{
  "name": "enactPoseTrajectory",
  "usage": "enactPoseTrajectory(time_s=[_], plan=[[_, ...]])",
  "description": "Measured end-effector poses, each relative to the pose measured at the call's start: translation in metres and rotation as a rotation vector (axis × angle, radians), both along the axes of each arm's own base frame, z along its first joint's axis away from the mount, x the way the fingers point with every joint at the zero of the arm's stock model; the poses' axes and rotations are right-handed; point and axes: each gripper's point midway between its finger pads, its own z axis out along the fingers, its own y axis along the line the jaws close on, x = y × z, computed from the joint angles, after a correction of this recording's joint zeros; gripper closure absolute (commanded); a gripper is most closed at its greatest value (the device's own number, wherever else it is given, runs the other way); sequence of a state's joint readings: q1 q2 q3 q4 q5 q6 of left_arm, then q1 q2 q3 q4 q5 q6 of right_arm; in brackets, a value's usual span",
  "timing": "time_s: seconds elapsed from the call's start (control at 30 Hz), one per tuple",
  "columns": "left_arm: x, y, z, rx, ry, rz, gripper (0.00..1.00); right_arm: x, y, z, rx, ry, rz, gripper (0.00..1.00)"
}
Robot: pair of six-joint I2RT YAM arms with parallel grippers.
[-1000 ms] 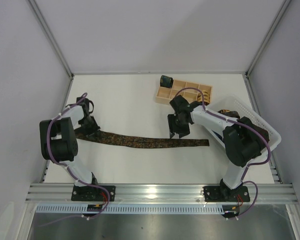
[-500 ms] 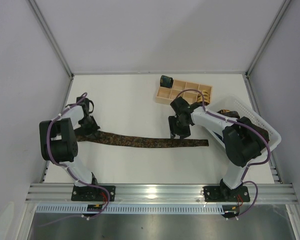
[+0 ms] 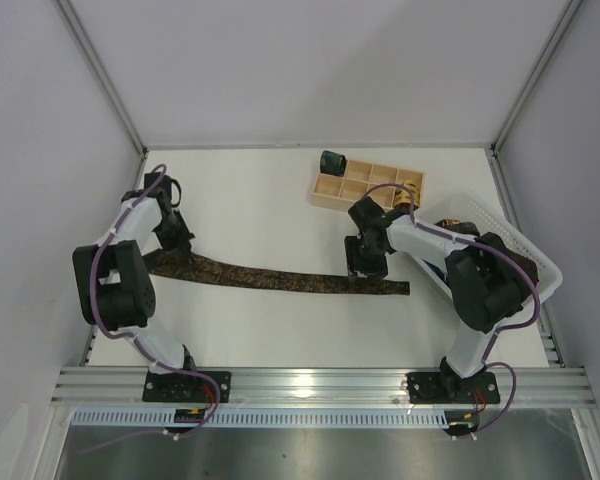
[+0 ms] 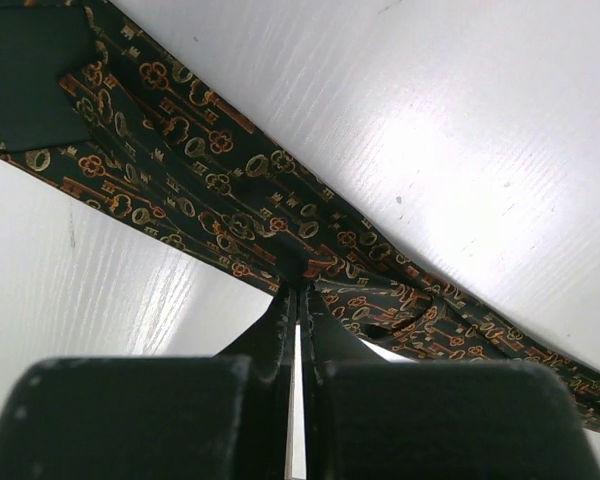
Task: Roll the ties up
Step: Flatten the tie
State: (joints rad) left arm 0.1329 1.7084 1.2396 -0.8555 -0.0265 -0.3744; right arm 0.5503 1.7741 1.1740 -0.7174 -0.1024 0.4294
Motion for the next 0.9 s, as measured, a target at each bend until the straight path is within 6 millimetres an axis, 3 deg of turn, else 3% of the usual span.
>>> enactPoseTrajectory(time_s=[0.37,0.53,0.9], plan=[[-0.002,-0.002,-0.02,-0.011,0.049,-0.012,0.99,-0.005,-0.009,-0.003,-0.025,0.005,-0.014,0.44],[-0.007,-0.002,-0.031,-0.01,0.078,-0.013,0.99,-0.005,-0.01,-0.004,-0.055,-0.012,-0.015,0.53],[-0.009,-0.001,-0.032,-0.004,0.082,-0.03,0.99,-0.011,-0.009,-0.019,-0.148,-0.044,-0.024,0.71]])
